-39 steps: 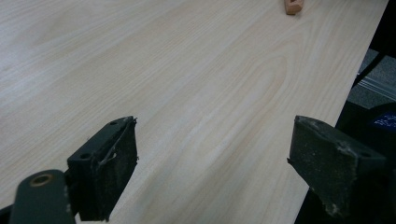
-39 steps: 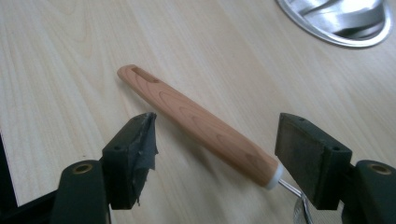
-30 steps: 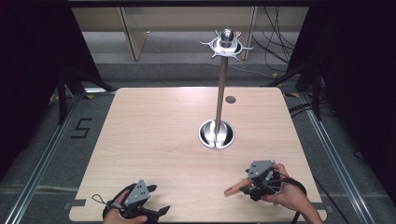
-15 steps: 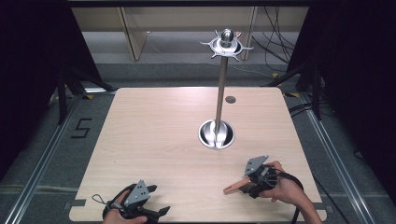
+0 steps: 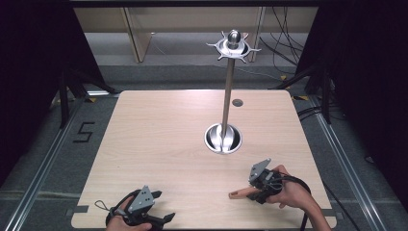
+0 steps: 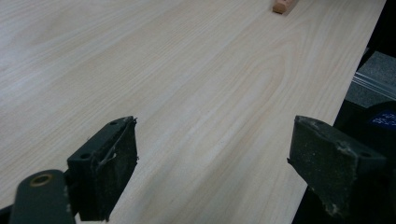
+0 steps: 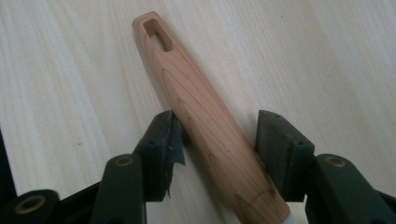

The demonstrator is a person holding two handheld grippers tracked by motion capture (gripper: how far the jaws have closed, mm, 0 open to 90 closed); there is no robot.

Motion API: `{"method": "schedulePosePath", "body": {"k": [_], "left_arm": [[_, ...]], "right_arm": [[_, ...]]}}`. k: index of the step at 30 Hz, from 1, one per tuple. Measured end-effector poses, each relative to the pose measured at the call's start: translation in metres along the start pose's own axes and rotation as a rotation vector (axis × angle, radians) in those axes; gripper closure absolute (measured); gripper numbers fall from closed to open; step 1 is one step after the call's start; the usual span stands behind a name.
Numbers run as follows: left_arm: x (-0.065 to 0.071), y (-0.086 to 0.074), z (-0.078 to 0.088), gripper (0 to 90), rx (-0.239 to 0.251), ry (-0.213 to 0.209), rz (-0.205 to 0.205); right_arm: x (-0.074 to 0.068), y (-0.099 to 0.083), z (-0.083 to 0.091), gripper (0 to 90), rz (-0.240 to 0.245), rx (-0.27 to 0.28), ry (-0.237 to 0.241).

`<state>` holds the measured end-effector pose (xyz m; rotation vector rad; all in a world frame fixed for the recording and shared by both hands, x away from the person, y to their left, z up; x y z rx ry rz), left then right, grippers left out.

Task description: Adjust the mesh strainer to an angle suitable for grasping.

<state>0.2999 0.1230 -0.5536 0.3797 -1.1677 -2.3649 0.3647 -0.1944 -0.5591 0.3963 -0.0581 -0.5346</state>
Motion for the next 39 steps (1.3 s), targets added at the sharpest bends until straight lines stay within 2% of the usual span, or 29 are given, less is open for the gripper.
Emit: {"method": "schedulePosePath", "body": {"k": [1,4,5,6,7,11,13,14,15,16,18,19,20,21,23,24,26,27,28,29,31,34,35,36,37,38,39], "left_arm": [[0.000,0.001,-0.001,14.7,0.019,-0.003,0.004],[0.002,0.002,-0.001,14.7,0.020,-0.003,0.018],[-0.001,0.000,0.000,14.7,0.000,0.003,-0.005],[0.000,0.000,0.000,14.7,0.001,0.000,-0.003],[0.000,0.000,0.000,14.7,0.001,0.000,-0.003],[0.001,0.000,0.000,14.7,0.004,0.000,-0.001],[0.001,0.001,0.001,14.7,0.007,0.002,0.004],[-0.001,0.002,0.001,14.7,0.007,-0.001,-0.022],[-0.001,0.002,0.001,14.7,0.007,-0.001,-0.022],[0.001,0.001,0.001,14.7,0.007,0.000,0.004],[0.001,0.001,0.000,14.7,0.009,-0.001,0.004],[0.001,0.001,0.001,14.7,0.006,0.001,0.001],[0.001,0.001,0.001,14.7,0.005,-0.001,0.000],[0.001,0.001,0.001,14.7,0.007,-0.003,-0.010],[0.001,0.001,0.001,14.7,0.008,0.000,0.003],[-0.001,0.002,0.001,14.7,0.019,0.004,-0.016],[-0.001,0.002,0.001,14.7,0.016,0.004,-0.022],[0.001,0.001,0.001,14.7,0.006,0.000,0.000],[0.001,0.001,0.001,14.7,0.007,0.001,0.002],[0.001,0.001,0.001,14.7,0.007,0.002,0.002],[0.001,0.002,0.000,14.7,0.020,0.002,0.006],[0.001,0.002,0.001,14.8,0.020,0.003,0.004],[-0.001,0.002,0.002,14.7,0.013,0.009,-0.010],[0.001,0.003,0.002,14.7,0.024,-0.004,-0.004],[0.002,0.003,0.001,14.7,0.029,-0.003,0.015],[0.001,0.002,0.001,14.7,0.021,0.006,0.002],[0.000,0.002,0.001,14.7,0.017,0.004,0.000]], "right_arm": [[0.001,0.001,0.000,53.4,0.009,-0.001,0.006],[0.001,0.000,0.002,56.1,-0.001,-0.010,0.016],[0.002,0.000,0.002,58.1,0.019,-0.014,0.025],[0.002,0.000,0.002,59.3,0.021,-0.016,0.029],[0.004,0.001,0.002,60.5,0.019,-0.006,0.012],[0.004,0.001,0.002,65.3,0.021,-0.005,0.009],[0.006,0.002,0.002,68.1,0.003,-0.003,-0.015],[0.006,0.002,0.003,68.1,-0.024,-0.008,-0.031],[0.006,0.002,0.003,68.1,-0.024,-0.008,-0.031],[0.007,0.002,0.003,68.1,-0.006,-0.008,-0.027],[0.008,0.002,0.004,68.2,-0.035,-0.006,-0.062],[0.010,0.003,0.004,68.2,-0.034,0.003,-0.076],[0.011,0.004,0.005,68.2,0.004,0.009,-0.063],[0.010,0.004,0.007,68.3,-0.033,0.014,-0.073],[0.011,0.005,0.011,68.3,-0.045,0.033,-0.087],[0.012,0.005,0.014,68.3,-0.061,0.045,-0.102],[0.015,0.007,0.018,68.3,-0.060,0.066,-0.110],[0.016,0.008,0.020,68.3,-0.060,0.079,-0.116],[0.017,0.009,0.022,68.4,-0.074,0.093,-0.121],[0.017,0.009,0.024,68.4,-0.094,0.092,-0.122],[0.017,0.009,0.026,68.4,-0.089,0.093,-0.120],[0.019,0.010,0.033,68.4,-0.131,0.132,-0.149],[0.024,0.010,0.040,68.4,-0.125,0.161,-0.171],[0.024,0.010,0.040,68.4,-0.125,0.161,-0.171],[0.025,0.010,0.043,68.4,-0.145,0.177,-0.181],[0.028,0.010,0.052,68.5,-0.153,0.202,-0.194],[0.028,0.010,0.052,68.5,-0.153,0.202,-0.194]]}}
Point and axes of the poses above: each handheld gripper's, and its own axes: z roughly backward along the jaws, y roughly out of its top, x roughly to its right, the point moved 8 cm from there along -z, roughly forward along the jaws, and after that the axes turned 8 degrees about -z, right-handed, at the moved point
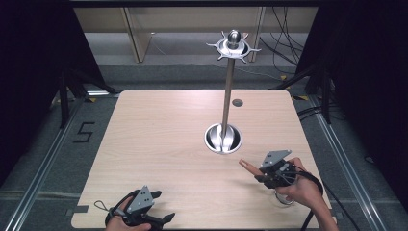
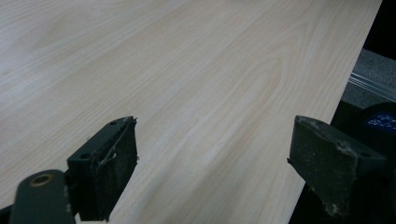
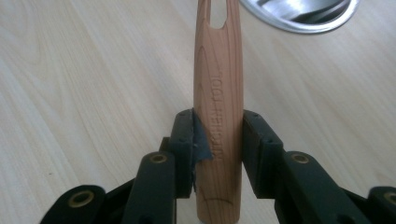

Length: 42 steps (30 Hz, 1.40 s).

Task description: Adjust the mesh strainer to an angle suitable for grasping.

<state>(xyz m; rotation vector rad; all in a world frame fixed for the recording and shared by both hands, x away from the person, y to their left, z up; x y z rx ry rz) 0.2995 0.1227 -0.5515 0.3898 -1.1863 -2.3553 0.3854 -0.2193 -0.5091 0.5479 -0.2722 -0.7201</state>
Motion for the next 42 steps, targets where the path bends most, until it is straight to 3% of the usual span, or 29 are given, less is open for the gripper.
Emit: {"method": "schedulePosePath", "body": {"k": [1,2,3,4,7,11,12,13,14,15,16,18,21,22,25,27,28,33,35,39,42], "left_arm": [[0.000,0.000,0.000,14.7,0.002,0.000,0.002],[-0.002,0.001,0.001,14.7,-0.001,0.001,-0.034],[0.002,0.001,0.000,14.7,0.008,-0.008,0.017],[0.002,0.001,0.000,14.7,0.009,-0.006,0.013],[-0.001,0.001,0.000,14.7,0.008,0.001,-0.018],[0.000,0.000,0.000,14.7,0.007,0.000,-0.002],[-0.002,0.000,0.000,14.7,0.001,0.001,-0.030],[0.000,0.002,0.000,14.7,0.018,-0.002,-0.006],[-0.001,0.001,0.001,14.7,0.002,-0.006,-0.020],[-0.001,0.000,0.001,14.7,-0.007,-0.001,-0.010],[0.001,0.001,0.000,14.7,0.016,-0.002,0.011],[-0.001,0.000,0.001,14.7,-0.003,-0.001,-0.019],[0.000,0.001,0.000,14.7,0.012,-0.007,-0.009],[-0.002,0.000,0.002,14.7,-0.008,0.000,-0.025],[-0.001,0.001,0.001,14.7,0.004,-0.003,-0.007],[-0.002,0.000,0.001,14.7,-0.005,-0.001,-0.022],[-0.002,-0.001,0.001,14.7,-0.008,0.007,-0.001],[-0.002,-0.001,0.001,14.7,-0.011,-0.001,0.010],[-0.002,0.000,0.000,14.7,0.006,0.004,0.006],[-0.005,-0.001,0.002,14.7,-0.017,0.007,-0.024],[-0.004,0.000,0.001,14.7,0.004,0.003,-0.013]], "right_arm": [[0.000,0.002,0.003,68.5,-0.004,0.023,0.019],[0.001,0.003,0.006,68.5,-0.009,0.038,0.017],[0.009,0.004,0.013,68.5,-0.004,0.052,-0.032],[0.006,0.006,0.016,68.6,-0.020,0.073,0.001],[0.009,0.008,0.023,68.6,-0.035,0.102,0.019],[0.015,0.010,0.036,68.8,-0.073,0.161,0.012],[0.016,0.010,0.040,68.8,-0.077,0.169,0.019],[0.020,0.011,0.046,68.9,-0.076,0.190,0.018],[0.020,0.011,0.046,68.9,-0.076,0.190,0.018],[0.023,0.013,0.052,68.9,-0.085,0.221,0.009],[0.023,0.014,0.054,68.9,-0.095,0.230,0.011],[0.023,0.015,0.057,68.9,-0.117,0.244,0.021],[0.024,0.017,0.060,69.0,-0.128,0.261,0.028],[0.024,0.018,0.062,69.0,-0.150,0.278,0.036],[0.026,0.021,0.062,69.0,-0.146,0.300,0.037],[0.024,0.022,0.064,69.0,-0.172,0.310,0.044],[0.025,0.026,0.066,69.0,-0.175,0.331,0.049],[0.026,0.040,0.072,69.0,-0.170,0.382,0.044],[0.025,0.047,0.074,69.0,-0.177,0.389,0.051],[0.027,0.062,0.075,69.0,-0.167,0.419,0.059],[0.027,0.077,0.075,69.0,-0.177,0.449,0.071]]}}
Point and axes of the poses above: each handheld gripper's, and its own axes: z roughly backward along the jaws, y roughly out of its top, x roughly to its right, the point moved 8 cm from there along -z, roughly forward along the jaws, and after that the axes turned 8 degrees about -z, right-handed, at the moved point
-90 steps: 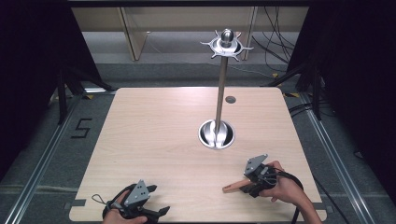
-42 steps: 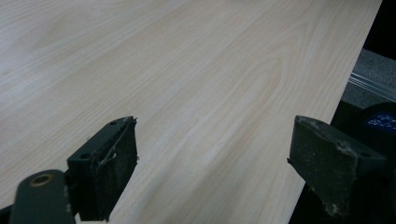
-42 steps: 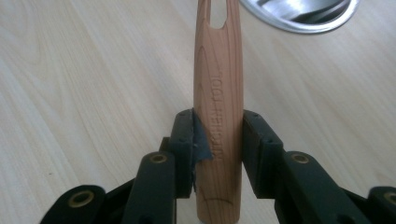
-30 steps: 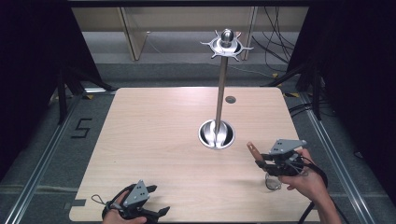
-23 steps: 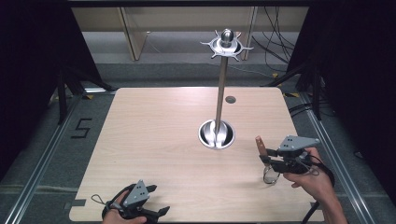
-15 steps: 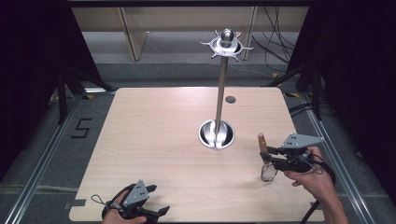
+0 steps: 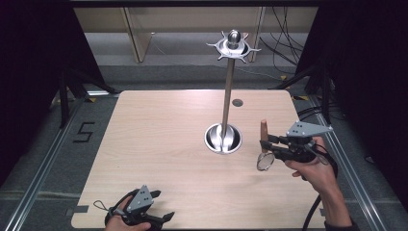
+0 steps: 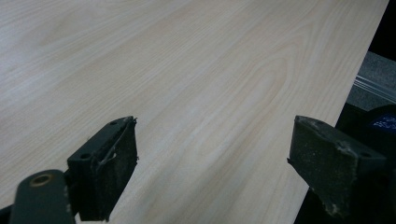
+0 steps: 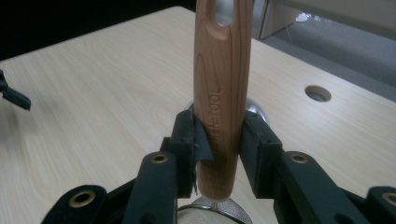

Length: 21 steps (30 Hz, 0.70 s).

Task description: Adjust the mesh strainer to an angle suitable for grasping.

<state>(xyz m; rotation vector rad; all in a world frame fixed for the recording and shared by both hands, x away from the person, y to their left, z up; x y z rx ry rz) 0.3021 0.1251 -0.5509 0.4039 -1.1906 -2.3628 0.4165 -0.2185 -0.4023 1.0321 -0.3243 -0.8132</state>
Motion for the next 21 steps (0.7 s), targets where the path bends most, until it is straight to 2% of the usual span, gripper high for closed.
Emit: {"method": "schedulePosePath", "body": {"k": [1,3,4,8,10,12,14,17,19,21], "left_arm": [[0.000,0.000,0.000,14.7,0.002,-0.001,0.003],[0.000,0.000,0.000,14.7,-0.003,-0.002,0.005],[0.000,0.000,0.000,14.7,-0.002,-0.002,0.005],[0.000,-0.001,0.000,14.7,-0.011,-0.003,-0.009],[0.000,0.000,0.000,14.7,-0.003,-0.002,0.005],[0.000,0.000,0.000,14.7,0.002,0.000,0.003],[-0.001,-0.001,0.001,14.7,-0.015,0.001,-0.011],[0.001,0.000,0.000,14.7,0.001,-0.002,0.001],[-0.001,-0.002,0.001,14.7,-0.019,-0.002,-0.016],[0.000,0.000,0.000,14.7,-0.010,0.001,0.001]], "right_arm": [[-0.003,0.008,-0.004,69.1,-0.007,0.024,0.008],[-0.005,0.011,-0.005,69.0,-0.014,0.024,0.024],[-0.005,0.020,-0.006,69.0,-0.018,0.059,0.014],[-0.008,0.032,-0.006,69.1,-0.019,0.079,0.020],[-0.008,0.045,-0.008,69.0,-0.017,0.098,0.020],[-0.009,0.051,-0.008,69.1,-0.016,0.096,0.024],[-0.010,0.054,-0.007,69.0,-0.020,0.091,0.025],[-0.011,0.067,-0.006,69.1,-0.024,0.105,0.031],[-0.010,0.069,-0.006,69.0,-0.008,0.101,0.025],[-0.012,0.077,-0.006,69.0,-0.019,0.116,0.028]]}}
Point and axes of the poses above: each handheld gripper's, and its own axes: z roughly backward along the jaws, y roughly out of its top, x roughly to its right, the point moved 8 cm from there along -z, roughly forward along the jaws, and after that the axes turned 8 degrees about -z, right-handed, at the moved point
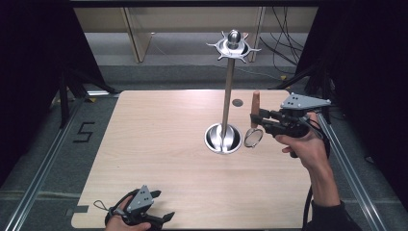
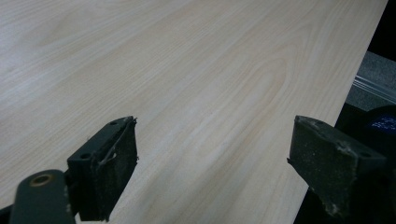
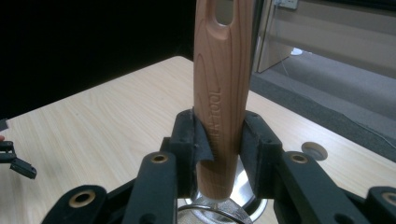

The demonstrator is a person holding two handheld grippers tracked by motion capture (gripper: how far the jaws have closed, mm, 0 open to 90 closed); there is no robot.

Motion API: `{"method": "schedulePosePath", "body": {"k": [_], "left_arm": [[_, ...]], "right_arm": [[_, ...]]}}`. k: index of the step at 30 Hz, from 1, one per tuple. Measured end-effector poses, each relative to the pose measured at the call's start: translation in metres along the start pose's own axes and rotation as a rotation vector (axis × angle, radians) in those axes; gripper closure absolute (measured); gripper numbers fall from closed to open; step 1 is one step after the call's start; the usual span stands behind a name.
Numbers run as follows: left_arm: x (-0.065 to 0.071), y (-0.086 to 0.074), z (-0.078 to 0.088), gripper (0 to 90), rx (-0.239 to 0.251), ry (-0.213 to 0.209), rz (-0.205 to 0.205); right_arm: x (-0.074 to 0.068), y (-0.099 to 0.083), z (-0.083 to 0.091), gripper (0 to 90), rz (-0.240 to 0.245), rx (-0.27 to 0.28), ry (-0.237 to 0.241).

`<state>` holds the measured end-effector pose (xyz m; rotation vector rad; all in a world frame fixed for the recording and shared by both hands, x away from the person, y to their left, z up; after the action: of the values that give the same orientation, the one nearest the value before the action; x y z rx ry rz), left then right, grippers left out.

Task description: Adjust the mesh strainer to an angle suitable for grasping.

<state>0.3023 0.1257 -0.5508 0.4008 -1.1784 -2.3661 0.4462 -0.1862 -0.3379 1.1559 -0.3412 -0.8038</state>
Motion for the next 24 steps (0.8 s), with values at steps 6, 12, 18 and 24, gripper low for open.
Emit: {"method": "schedulePosePath", "body": {"k": [6,12,18,24], "left_arm": [[0.000,0.000,0.000,14.7,-0.004,0.000,-0.004],[0.001,-0.001,0.000,14.7,-0.005,0.000,0.008],[0.001,-0.001,0.000,14.7,-0.012,-0.002,0.011],[0.001,-0.001,-0.001,14.7,-0.012,-0.003,0.015]], "right_arm": [[-0.002,0.016,0.001,69.0,0.002,0.020,0.006],[-0.005,0.034,-0.002,69.0,0.004,0.035,0.017],[-0.007,0.048,-0.004,69.0,0.015,0.037,0.003],[-0.008,0.058,-0.004,69.0,0.005,0.042,0.007]]}}
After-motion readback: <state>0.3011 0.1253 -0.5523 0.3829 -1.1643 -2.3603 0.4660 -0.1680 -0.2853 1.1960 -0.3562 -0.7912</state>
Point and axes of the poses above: each handheld gripper's, and its own axes: z roughly backward along the jaws, y roughly out of its top, x roughly to its right, the point moved 8 cm from there along -z, roughly forward along the jaws, and after that the axes turned 8 degrees about -z, right-handed, at the moved point
